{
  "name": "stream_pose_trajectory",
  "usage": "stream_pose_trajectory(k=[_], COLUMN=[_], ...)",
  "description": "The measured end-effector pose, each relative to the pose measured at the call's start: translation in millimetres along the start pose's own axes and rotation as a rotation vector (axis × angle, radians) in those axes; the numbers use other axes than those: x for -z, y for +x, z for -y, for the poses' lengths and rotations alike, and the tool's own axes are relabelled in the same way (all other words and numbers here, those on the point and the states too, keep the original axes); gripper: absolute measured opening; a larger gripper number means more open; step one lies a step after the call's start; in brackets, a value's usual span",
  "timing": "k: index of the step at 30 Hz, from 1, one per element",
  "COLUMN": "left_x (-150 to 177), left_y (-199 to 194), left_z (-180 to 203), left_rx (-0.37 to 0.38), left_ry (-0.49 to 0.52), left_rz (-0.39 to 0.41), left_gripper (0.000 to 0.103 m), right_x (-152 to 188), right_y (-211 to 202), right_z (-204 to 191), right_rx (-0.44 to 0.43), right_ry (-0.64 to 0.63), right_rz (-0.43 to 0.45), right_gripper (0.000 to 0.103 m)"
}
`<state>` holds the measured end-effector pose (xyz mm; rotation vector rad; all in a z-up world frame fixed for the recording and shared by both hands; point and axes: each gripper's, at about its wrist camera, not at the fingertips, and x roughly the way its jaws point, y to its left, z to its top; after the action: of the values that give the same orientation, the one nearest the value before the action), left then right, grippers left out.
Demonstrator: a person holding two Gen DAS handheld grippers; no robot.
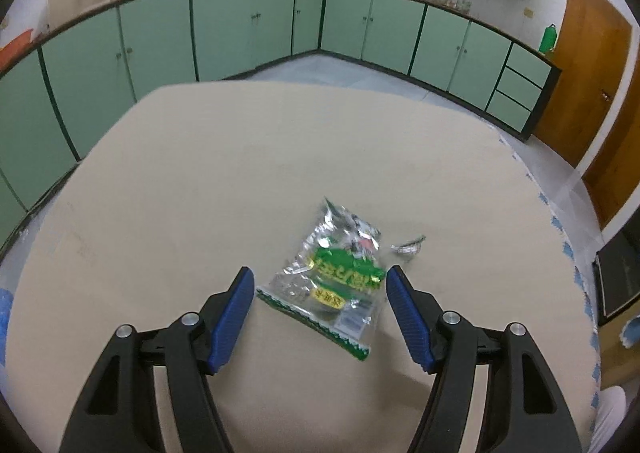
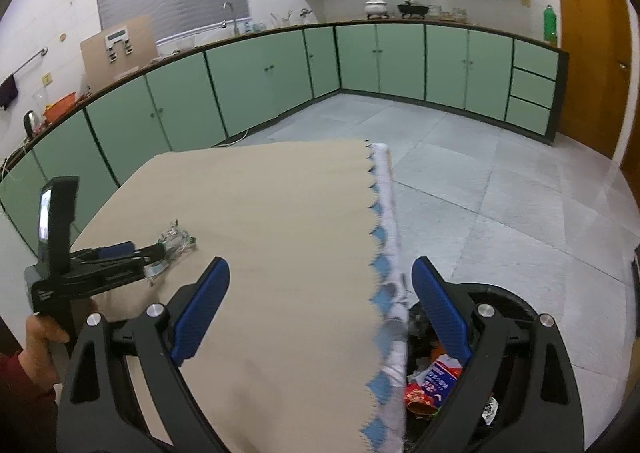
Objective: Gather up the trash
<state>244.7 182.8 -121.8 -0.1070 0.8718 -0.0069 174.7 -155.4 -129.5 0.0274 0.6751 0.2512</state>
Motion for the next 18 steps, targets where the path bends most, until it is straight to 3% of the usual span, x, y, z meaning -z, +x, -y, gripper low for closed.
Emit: stream_pose_trajectory(k=[8,10,12,13,15,18], left_x=[1.6,2.1,3.7,3.9,3.6,4.3], left_y=[5.7,3.9,2.5,1.7,2.1,0.4], left_z=[-1.4,-3.9,-4.6,-6.2,-9.0,-10.5], left_rx=[0.006,0.007,0.019,0.029,0.037,0.052], left_ry=[0.006,0.001,-0.009,-0.020,-0.034,-0.042], left_rz=[-0.011,-0.009,-0.010,-0.010,-0.002,0.004], left_gripper=[0.065,0.053,0.028,0.028,0.017,0.012], right_x=[0.6,2.9,2.9,2.6,3.0,3.1], right_y=[6.8,6.4,7.1,7.6,7.2,6.9], right_z=[-2.8,-2.3,-1.7,-1.7,-1.3,-1.4], right_rx=[-0.010,-0.011,-0.011,-0.011,-0.014,-0.014], right_ry=[0.004,0.005,0.006,0.007,0.008,0.002], right_rz=[-0.015,-0.014,-0.018,-0.020,-0.022,-0.026], right_gripper=[0.090,0.090,0.090,0.090,0.090,0.090])
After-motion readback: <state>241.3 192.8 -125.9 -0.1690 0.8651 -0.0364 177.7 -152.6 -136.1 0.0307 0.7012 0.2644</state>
